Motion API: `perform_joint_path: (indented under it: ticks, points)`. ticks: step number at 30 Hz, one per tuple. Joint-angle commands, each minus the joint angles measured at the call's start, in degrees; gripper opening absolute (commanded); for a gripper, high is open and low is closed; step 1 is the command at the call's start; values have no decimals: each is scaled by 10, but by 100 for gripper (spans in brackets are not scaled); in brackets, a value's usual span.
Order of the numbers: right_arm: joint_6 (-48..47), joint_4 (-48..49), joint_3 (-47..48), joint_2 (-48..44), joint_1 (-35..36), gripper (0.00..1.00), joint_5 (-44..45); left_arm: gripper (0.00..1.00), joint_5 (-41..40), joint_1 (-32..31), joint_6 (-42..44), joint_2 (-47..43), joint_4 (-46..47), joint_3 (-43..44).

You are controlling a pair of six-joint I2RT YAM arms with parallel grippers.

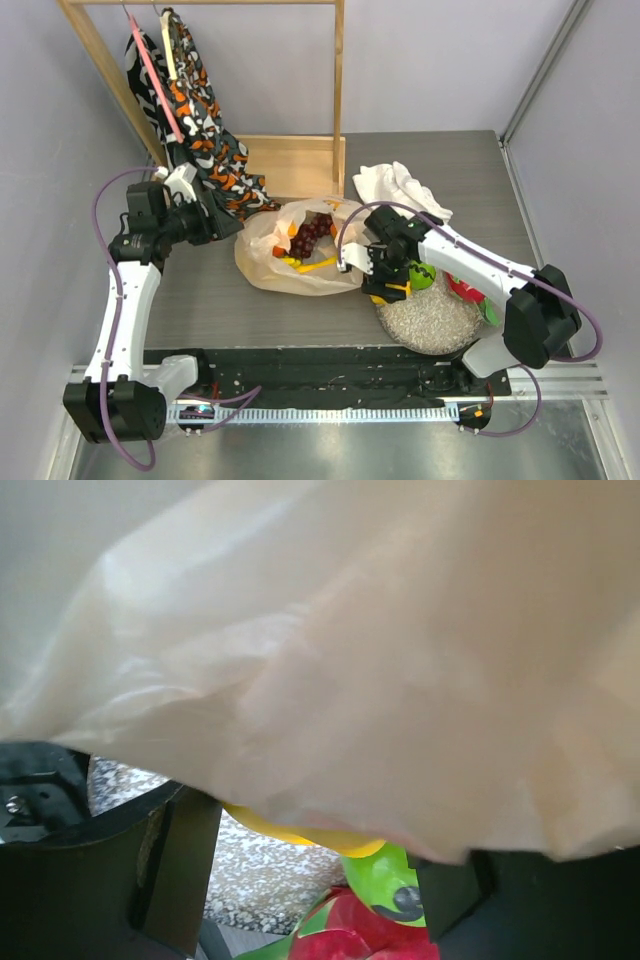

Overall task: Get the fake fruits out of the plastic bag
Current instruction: Place the fake fruit on the plate.

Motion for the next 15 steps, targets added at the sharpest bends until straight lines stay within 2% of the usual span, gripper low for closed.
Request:
perform_joint_path:
  ticks: [1, 2, 3, 4, 6, 10, 12, 15]
  points:
    - [20, 44, -10, -10, 3, 76, 30, 67, 12, 4, -7, -4, 25, 1]
    - [22, 41, -10, -13, 3, 79, 30, 67, 11, 3, -7, -4, 25, 5]
    - [25, 34, -9, -20, 3, 87, 33, 67, 13, 4, -7, -2, 25, 5]
    - [28, 28, -7, -23, 3, 89, 33, 67, 13, 3, -5, -1, 25, 6]
    - [31, -6, 11, -34, 3, 99, 26, 68, 13, 4, -5, 1, 25, 8]
    - [41, -94, 120, -49, 3, 100, -27, 69, 30, 4, -2, 6, 21, 14]
    - [25, -154, 227, -53, 3, 99, -107, 69, 58, 4, 4, 9, 14, 25]
    - [61, -168, 348, -48, 2, 98, -162, 71, 110, -4, 30, 3, 7, 48]
